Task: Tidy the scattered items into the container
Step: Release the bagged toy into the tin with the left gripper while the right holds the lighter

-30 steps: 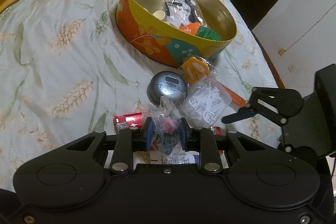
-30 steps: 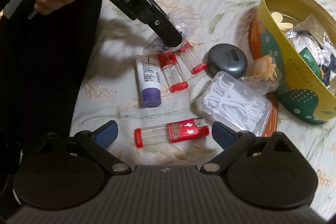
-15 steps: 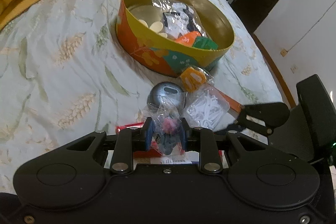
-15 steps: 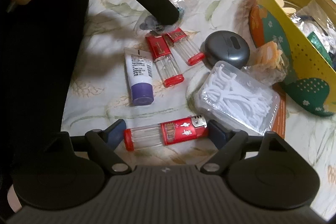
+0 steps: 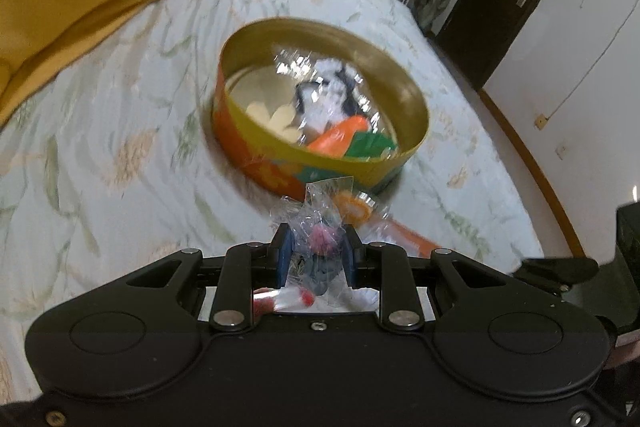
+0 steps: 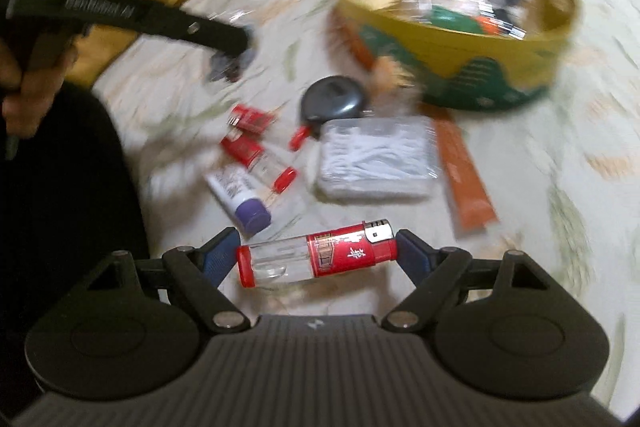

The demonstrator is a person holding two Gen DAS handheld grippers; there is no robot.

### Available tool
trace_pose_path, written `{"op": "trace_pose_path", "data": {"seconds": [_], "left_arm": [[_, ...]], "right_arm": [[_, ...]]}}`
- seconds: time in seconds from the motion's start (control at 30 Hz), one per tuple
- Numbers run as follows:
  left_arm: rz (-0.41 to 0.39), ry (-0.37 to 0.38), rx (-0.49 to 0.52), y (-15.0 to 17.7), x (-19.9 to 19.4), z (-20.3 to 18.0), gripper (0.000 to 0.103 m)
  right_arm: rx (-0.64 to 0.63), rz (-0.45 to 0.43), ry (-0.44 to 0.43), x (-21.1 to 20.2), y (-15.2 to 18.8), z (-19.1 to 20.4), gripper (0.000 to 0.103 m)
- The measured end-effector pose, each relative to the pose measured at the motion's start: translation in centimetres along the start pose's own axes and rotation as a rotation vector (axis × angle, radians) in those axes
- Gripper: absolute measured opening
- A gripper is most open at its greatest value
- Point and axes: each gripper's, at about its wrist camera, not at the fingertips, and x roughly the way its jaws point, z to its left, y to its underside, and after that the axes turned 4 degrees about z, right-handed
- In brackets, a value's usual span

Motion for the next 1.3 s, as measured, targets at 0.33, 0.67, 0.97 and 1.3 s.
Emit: {"op": "trace_pose_path", "data": {"seconds": [0.33, 0.67, 0.97, 1.3], "left_arm": [[-0.073, -0.016, 0.075, -4.5, 0.1, -3.7, 0.024], [-0.074, -0.033, 0.111, -8.1, 2.2, -6.1, 0.024], [-0.08, -0.057, 0.144, -11.7, 4.6, -8.1, 0.024], [-0.106, -0.154, 0.151, -12.8, 7.1, -7.1, 0.092]], "right_arm": [[0.343, -0.201, 0.081, -3.4, 2.2, -5.3, 0.084], [0.541, -0.269, 0.05, -3.0, 3.6, -7.8, 0.084], [0.552, -0.308, 0.053, -2.9, 3.8, -7.5, 0.084], [0.557, -0.308, 0.054, -2.4, 3.6, -7.4, 0.084]]}}
